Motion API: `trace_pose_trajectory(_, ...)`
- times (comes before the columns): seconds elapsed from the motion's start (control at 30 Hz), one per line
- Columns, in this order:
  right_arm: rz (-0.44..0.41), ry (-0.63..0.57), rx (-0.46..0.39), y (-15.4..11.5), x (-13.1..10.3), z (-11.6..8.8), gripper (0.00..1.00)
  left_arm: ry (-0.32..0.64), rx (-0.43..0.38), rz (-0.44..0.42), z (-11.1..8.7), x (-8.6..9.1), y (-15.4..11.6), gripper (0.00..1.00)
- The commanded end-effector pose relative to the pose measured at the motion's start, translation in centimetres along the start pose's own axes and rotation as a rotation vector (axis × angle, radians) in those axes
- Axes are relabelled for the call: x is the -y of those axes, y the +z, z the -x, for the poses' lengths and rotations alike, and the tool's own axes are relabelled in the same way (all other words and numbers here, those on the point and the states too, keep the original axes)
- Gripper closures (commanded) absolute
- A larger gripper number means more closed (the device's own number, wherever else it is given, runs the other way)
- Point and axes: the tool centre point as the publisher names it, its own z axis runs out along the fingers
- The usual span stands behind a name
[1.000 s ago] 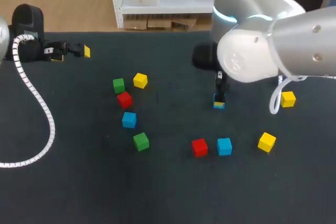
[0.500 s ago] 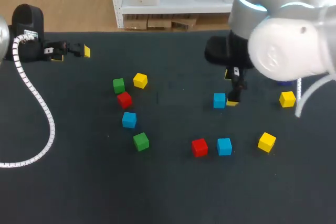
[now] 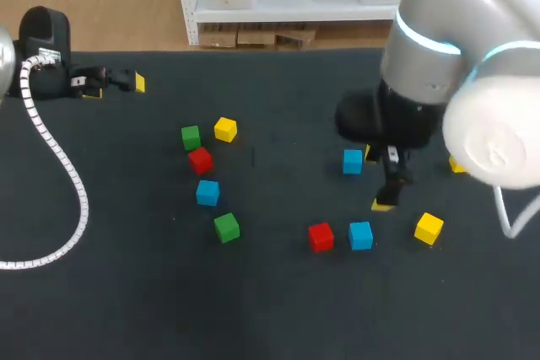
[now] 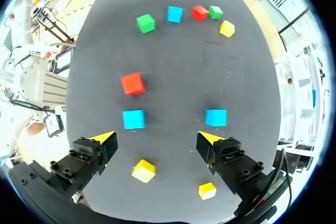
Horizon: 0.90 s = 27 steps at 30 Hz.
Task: Place the blue cubes, place green cubes on the blue cubes, place the yellow cubes on the green cubes, then place the red cubes on the yellow cubes, and place purple cube on the red cubes.
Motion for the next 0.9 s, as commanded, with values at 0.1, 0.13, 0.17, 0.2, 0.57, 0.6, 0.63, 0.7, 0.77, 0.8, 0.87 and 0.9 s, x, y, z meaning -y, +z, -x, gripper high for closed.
trace_pose_trajectory(0.1, -0.051, -0.002, -0.012, 0.7, -2.7, 0.2, 0.0, 0.002, 0.007, -0.01, -0.1, -0.2, 0.0, 0.0)
trace_pose_trajectory(0.13, -0.046, -0.003, -0.014, 0.8, -3.0, 0.3, 0.0, 0.002, 0.007, -0.01, -0.1, -0.2, 0.0, 0.0)
trace_pose_trajectory(0.17, -0.042, -0.005, -0.016, 0.9, -3.3, 0.4, 0.0, 0.002, 0.007, -0.01, -0.1, -0.2, 0.0, 0.0)
trace_pose_trajectory(0.2, -0.035, -0.013, -0.019, 0.9, -3.6, 0.4, 0.0, 0.002, 0.007, -0.01, -0.1, -0.2, 0.0, 0.0)
trace_pose_trajectory(0.57, 0.017, -0.069, -0.055, 4.3, -4.4, 0.6, 0.0, 0.002, 0.007, -0.01, -0.1, -0.2, 0.0, 0.0)
trace_pose_trajectory(0.6, 0.021, -0.064, -0.057, 4.6, -4.3, 0.6, 0.0, 0.002, 0.007, -0.01, -0.1, -0.2, 0.0, 0.0)
trace_pose_trajectory(0.63, 0.026, -0.059, -0.058, 4.8, -4.2, 0.6, 0.0, 0.002, 0.007, -0.01, -0.1, -0.2, 0.0, 0.0)
trace_pose_trajectory(0.7, 0.031, -0.055, -0.058, 5.1, -4.0, 0.7, 0.0, 0.002, 0.007, -0.01, -0.1, -0.2, 0.0, 0.0)
trace_pose_trajectory(0.77, 0.03, -0.053, -0.062, 5.6, -3.9, 0.8, 0.0, 0.002, 0.007, -0.01, -0.1, -0.2, 0.0, 0.0)
trace_pose_trajectory(0.8, 0.032, -0.051, -0.063, 5.7, -3.8, 0.8, 0.0, 0.002, 0.007, -0.01, -0.1, -0.2, 0.0, 0.0)
trace_pose_trajectory(0.87, 0.038, -0.049, -0.062, 5.9, -3.6, 0.9, 0.0, 0.002, 0.007, -0.01, -0.1, -0.2, 0.0, 0.0)
trace_pose_trajectory(0.9, 0.04, -0.048, -0.06, 6.0, -3.5, 1.0, 0.0, 0.002, 0.007, -0.01, -0.1, -0.2, 0.0, 0.0)
